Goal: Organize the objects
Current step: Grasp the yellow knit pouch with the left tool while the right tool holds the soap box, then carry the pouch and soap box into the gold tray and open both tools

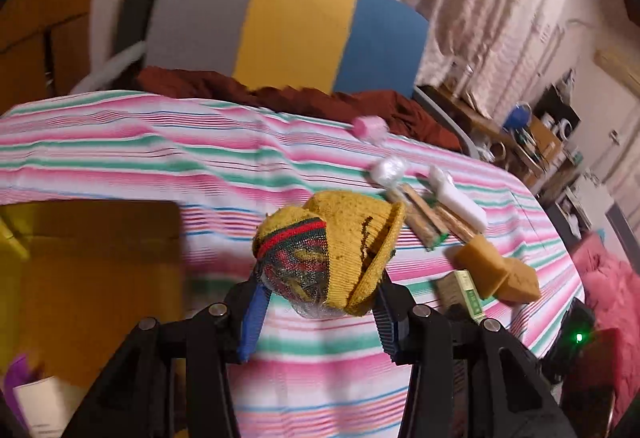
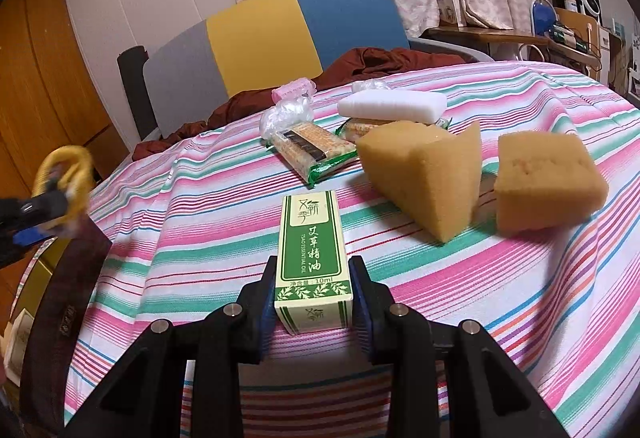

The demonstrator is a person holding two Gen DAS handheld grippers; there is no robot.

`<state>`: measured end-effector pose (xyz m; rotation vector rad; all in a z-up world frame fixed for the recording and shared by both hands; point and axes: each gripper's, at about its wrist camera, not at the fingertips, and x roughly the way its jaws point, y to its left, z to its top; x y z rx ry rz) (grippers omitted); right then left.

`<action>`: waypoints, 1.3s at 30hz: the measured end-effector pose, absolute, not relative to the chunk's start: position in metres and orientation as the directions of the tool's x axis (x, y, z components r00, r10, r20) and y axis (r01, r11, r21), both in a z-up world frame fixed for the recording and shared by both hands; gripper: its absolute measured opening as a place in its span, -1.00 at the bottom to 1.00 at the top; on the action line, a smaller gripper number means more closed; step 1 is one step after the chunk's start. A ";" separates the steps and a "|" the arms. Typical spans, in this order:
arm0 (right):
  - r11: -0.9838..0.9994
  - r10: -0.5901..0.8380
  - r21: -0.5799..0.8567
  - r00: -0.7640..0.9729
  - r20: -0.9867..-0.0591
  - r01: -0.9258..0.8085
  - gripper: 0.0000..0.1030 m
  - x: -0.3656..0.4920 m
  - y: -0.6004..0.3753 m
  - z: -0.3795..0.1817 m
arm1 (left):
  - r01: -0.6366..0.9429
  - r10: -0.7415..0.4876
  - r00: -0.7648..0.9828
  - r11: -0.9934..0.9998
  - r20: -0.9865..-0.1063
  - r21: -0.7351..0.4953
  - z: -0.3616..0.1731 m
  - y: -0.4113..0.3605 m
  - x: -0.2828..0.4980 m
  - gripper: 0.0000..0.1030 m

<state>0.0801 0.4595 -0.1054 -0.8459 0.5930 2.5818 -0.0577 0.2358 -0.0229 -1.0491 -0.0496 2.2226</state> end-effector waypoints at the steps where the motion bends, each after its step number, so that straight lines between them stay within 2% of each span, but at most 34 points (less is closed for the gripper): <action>1: -0.848 0.204 0.273 -0.755 -0.623 -0.454 -0.36 0.080 0.459 -0.105 | -0.541 0.581 -0.461 -0.783 -0.671 -0.306 -0.022 0.225 -0.058 -0.07; 10: -0.859 0.191 0.288 -0.785 -0.589 -0.424 -0.38 0.086 0.457 -0.102 | -0.418 0.502 -0.560 -0.858 -0.659 -0.299 -0.025 0.147 -0.063 -0.07; 15: -0.887 0.204 0.230 -0.785 -0.584 -0.402 -0.38 0.083 0.443 -0.097 | -0.346 0.459 -0.596 -0.887 -0.658 -0.305 -0.029 0.109 -0.069 -0.07; 29: -0.927 0.181 0.170 -0.796 -0.577 -0.334 -0.38 0.077 0.401 -0.089 | -0.136 0.263 -0.626 -0.964 -0.734 -0.229 -0.061 0.039 -0.103 -0.04; 32: -0.932 0.154 0.187 -0.805 -0.574 -0.311 -0.38 0.075 0.389 -0.086 | -0.115 0.271 -0.601 -0.960 -0.752 -0.254 -0.068 0.032 -0.107 -0.02; 36: -0.941 0.114 0.204 -0.819 -0.563 -0.272 -0.38 0.072 0.373 -0.076 | -0.095 0.269 -0.605 -0.959 -0.749 -0.268 -0.068 0.027 -0.106 0.19; 38: -0.942 0.091 0.220 -0.826 -0.556 -0.252 -0.38 0.070 0.365 -0.072 | -0.089 0.275 -0.615 -0.955 -0.739 -0.281 -0.067 0.025 -0.103 0.43; 39: -0.944 0.075 0.229 -0.830 -0.553 -0.238 -0.38 0.069 0.360 -0.068 | -0.086 0.276 -0.622 -0.954 -0.733 -0.286 -0.066 0.023 -0.102 0.49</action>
